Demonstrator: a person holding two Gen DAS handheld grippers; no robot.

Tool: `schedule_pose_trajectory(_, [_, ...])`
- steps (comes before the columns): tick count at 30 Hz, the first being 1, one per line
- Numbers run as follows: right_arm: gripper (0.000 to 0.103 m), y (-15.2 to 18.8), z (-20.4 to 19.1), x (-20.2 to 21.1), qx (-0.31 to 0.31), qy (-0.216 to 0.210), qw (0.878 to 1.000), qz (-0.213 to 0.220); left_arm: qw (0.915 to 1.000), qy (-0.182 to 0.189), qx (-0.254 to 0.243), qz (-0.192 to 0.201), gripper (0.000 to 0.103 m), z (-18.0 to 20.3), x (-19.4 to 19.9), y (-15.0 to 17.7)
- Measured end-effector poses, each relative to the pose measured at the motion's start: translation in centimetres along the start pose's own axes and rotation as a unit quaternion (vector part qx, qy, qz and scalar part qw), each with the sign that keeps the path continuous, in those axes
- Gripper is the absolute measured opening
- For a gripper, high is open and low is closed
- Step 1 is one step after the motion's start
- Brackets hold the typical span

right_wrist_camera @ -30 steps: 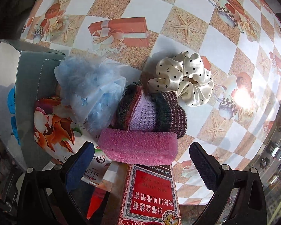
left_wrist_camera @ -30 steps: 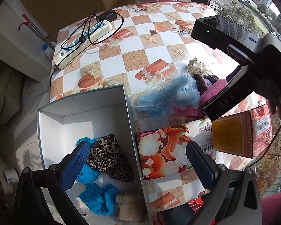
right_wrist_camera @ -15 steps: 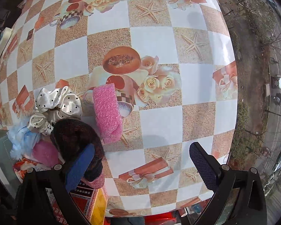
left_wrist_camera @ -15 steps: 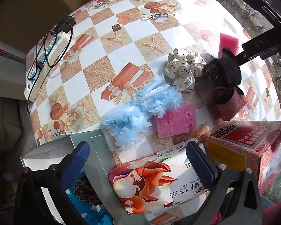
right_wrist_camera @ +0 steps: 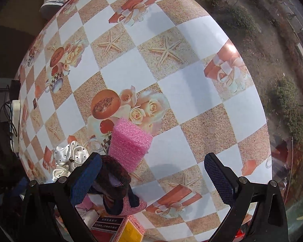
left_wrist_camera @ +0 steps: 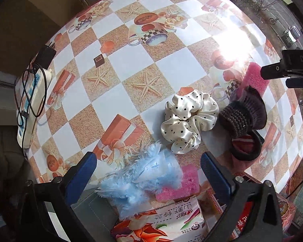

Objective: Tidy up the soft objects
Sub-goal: 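Reach the left tool to the white polka-dot scrunchie while the right tool reaches the pink sponge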

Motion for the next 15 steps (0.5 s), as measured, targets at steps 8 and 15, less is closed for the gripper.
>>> schedule_pose_trajectory(8, [0.102, -1.8, 0.1, -3.6, 0.029, 0.064, 0.997, -0.012, 0.9979, -0.046, -0.029, -0.035, 0.103, 1.7, -5.2, -3.0])
schedule_pose_trajectory(15, [0.102, -2.4, 9.3, -1.2, -0.041, 0.062, 0.997, 0.015, 0.9956, -0.036, 0.085, -0.016, 0.103, -4.2, -4.9, -4.2])
Point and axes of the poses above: each gripper's, at about its wrist camera, not at the fingertips, and x roughly against the way its jaws point, z to its right, y to its underside, the point moved 4 cm from there along -x, roughly the way its jaws point, and after that the axes turned 5 degrees about -x, right-handed, at the moved point
